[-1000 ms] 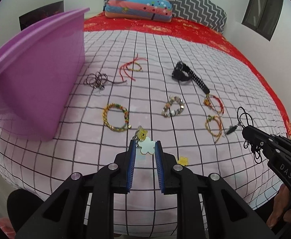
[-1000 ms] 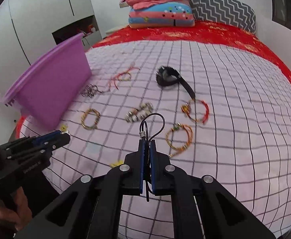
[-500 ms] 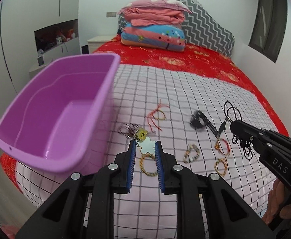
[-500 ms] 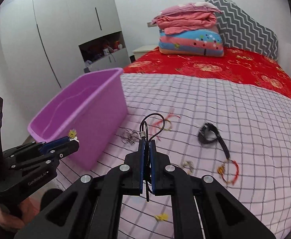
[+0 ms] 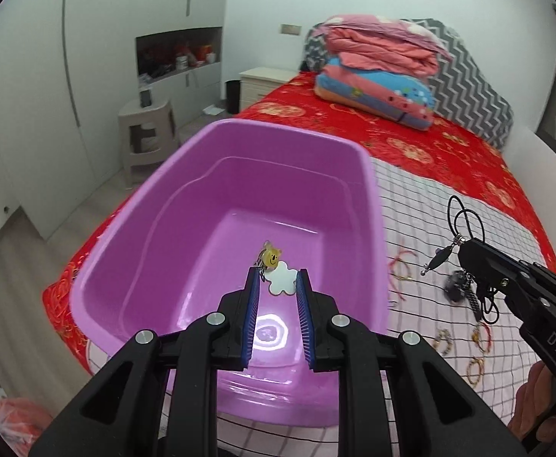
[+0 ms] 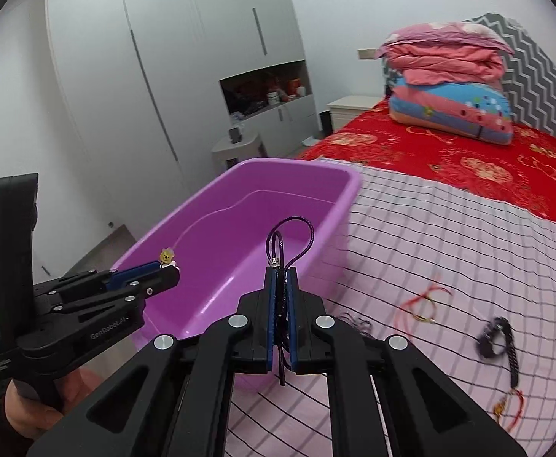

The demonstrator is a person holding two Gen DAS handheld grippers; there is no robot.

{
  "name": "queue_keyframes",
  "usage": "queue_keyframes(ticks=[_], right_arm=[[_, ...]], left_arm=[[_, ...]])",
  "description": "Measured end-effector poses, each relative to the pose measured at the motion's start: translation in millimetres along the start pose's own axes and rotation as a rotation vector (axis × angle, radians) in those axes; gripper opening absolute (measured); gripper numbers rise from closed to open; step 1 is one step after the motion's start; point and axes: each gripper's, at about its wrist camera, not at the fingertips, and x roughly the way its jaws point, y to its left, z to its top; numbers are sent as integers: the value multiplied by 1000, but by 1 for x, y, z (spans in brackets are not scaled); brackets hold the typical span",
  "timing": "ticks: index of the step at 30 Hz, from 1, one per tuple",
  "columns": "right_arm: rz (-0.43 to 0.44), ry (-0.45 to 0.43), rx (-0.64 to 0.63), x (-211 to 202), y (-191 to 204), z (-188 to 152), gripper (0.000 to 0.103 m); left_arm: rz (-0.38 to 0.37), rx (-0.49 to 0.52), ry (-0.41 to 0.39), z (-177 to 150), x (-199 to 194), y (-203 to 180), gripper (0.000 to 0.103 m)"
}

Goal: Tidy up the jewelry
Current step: 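Carry the charm and necklace in both grippers over the purple tub, then open both grippers to drop the charm and necklace into the tub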

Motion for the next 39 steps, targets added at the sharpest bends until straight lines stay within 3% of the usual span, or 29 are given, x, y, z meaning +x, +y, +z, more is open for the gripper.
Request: queue_keyframes(ticks=[6, 12, 24, 26, 27, 28, 30, 31, 39], right_arm=[[60, 84, -3, 50, 24, 14, 6], [64, 155, -17, 88, 35, 19, 6], [42, 243, 6, 121, 31, 16, 7], [25, 246, 4, 123, 31, 18, 18], [21, 242, 4, 123, 31, 19, 26], [13, 230, 4, 121, 32, 19, 28], [6, 220, 0, 119, 31, 20, 28], [3, 217, -1, 117, 30, 20, 28], [1, 203, 11, 105, 26, 17, 28]], left_arm=[[41, -60, 56, 3, 24, 40, 20], [46, -101, 103, -2, 42, 62, 21], [49, -126, 173, 2, 73, 70, 21], [54, -128, 185, 2, 75, 71, 26], [61, -126, 183, 1, 74, 70, 35], [72, -120, 176, 2, 72, 69, 51], [86, -110, 143, 4, 66, 68, 73], [89, -113, 129, 5, 63, 68, 79], [114, -147, 130, 0, 55, 74, 81]])
